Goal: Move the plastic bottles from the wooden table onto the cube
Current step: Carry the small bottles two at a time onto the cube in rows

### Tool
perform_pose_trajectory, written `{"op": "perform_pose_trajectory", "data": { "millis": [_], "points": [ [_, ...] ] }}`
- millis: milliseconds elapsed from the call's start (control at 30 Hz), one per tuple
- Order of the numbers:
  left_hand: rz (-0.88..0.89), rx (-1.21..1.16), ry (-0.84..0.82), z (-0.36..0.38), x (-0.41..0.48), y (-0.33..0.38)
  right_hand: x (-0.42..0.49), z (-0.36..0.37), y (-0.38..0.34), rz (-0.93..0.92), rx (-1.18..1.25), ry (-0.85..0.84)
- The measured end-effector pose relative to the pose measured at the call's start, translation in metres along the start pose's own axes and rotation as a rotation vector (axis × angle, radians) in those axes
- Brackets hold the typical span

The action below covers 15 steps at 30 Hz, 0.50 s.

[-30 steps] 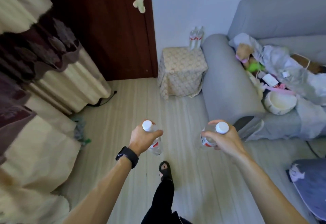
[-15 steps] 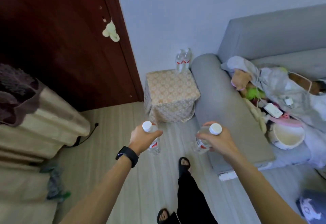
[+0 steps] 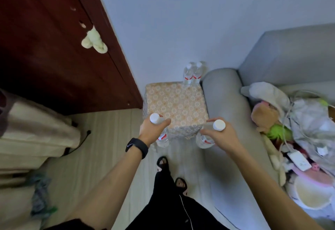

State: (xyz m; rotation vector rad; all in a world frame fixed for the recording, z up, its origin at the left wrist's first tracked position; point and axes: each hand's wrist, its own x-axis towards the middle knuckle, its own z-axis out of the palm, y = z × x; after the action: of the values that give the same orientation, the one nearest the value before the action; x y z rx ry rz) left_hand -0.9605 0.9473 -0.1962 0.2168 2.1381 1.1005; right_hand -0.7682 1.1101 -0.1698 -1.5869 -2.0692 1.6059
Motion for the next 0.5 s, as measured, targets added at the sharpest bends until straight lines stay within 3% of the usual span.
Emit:
{"op": "perform_pose_trajectory", "data": {
  "millis": [233, 500],
  "points": [
    [0.037, 0.107, -0.127, 0.029, 0.138, 0.051, 0.129, 0.007, -0.034, 0.025, -0.049, 0.01],
    [-0.069, 0.011, -0.137, 0.086, 0.265, 0.076, 0.265, 0.013, -0.051, 0.102, -0.016, -0.035]
  ]
}}
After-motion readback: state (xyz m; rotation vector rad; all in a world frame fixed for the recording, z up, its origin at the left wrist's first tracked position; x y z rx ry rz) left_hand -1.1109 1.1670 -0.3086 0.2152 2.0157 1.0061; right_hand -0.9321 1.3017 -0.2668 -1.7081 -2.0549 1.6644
